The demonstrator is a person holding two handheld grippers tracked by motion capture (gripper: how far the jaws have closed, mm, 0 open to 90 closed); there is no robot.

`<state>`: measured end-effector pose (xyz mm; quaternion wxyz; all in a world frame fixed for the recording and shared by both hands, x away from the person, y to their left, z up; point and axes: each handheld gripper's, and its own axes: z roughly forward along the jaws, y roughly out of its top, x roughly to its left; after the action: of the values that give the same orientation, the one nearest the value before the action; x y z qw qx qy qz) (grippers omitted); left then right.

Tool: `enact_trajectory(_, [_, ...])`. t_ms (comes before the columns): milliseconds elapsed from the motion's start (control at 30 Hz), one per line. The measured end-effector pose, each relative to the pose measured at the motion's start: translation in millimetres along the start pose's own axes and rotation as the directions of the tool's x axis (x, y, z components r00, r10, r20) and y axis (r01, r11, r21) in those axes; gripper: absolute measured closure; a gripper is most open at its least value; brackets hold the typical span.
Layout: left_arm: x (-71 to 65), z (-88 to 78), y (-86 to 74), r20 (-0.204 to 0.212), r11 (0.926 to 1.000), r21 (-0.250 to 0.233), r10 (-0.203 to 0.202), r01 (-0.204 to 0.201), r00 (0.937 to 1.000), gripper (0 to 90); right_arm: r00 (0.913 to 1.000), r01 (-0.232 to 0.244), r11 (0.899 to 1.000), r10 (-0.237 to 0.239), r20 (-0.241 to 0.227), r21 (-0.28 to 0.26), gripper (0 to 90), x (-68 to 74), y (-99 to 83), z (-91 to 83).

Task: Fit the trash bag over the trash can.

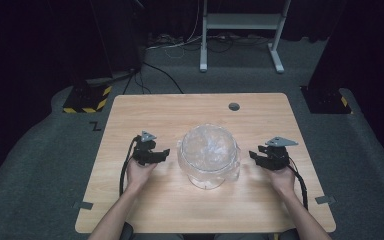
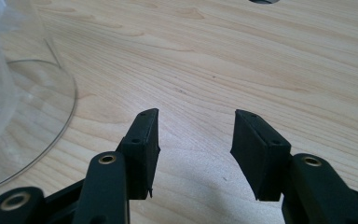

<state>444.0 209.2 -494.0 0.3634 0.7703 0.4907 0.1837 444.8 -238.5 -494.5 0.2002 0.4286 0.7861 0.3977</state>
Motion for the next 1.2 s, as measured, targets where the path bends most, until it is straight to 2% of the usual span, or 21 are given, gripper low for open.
enact_trajectory(133, [-0.4,1.6,-0.5,-0.005,1.0,0.005,0.003,-0.003,1.0,31.3,0.9997,0.018,1.0,-0.018,0.015,0.014,51.5,0.5,-1.3,2.6])
enact_trajectory(200, [-2.5,3.5,-0.7,-0.015,0.9997,0.013,0.02,-0.02,0.9997,31.4,0.9999,0.008,1.0,-0.008,0.008,0.029,51.5,-0.5,-3.2,6.0])
enact_trajectory(500, [-5.3,8.1,-1.3,-0.024,0.9992,0.021,0.036,-0.035,0.9991,31.7,0.9999,0.008,0.999,-0.009,0.011,0.045,51.5,-4.3,-8.4,12.2])
enact_trajectory(567, [-4.5,10.8,-2.4,-0.034,0.9988,0.032,0.039,-0.038,0.9986,31.7,0.9999,-0.008,0.999,0.007,0.012,0.048,51.4,-6.6,-10.5,13.3])
enact_trajectory(833, [-4.8,16.5,-3.5,-0.052,0.9979,0.039,0.053,-0.051,0.9973,31.7,0.9996,0.013,0.998,-0.015,0.026,0.069,51.3,-6.4,-12.9,17.4])
enact_trajectory(1067, [-5.0,19.0,-5.1,-0.067,0.9964,0.044,0.075,-0.072,0.9949,31.6,0.9996,0.0,0.997,-0.002,0.027,0.077,50.8,-10.5,-15.6,21.4])
enact_trajectory(1200, [-4.8,23.4,-6.1,-0.075,0.997,0.041,0.068,-0.066,0.9948,31.7,0.9993,-0.005,0.997,0.003,0.038,0.075,50.8,-12.5,-16.7,21.1])
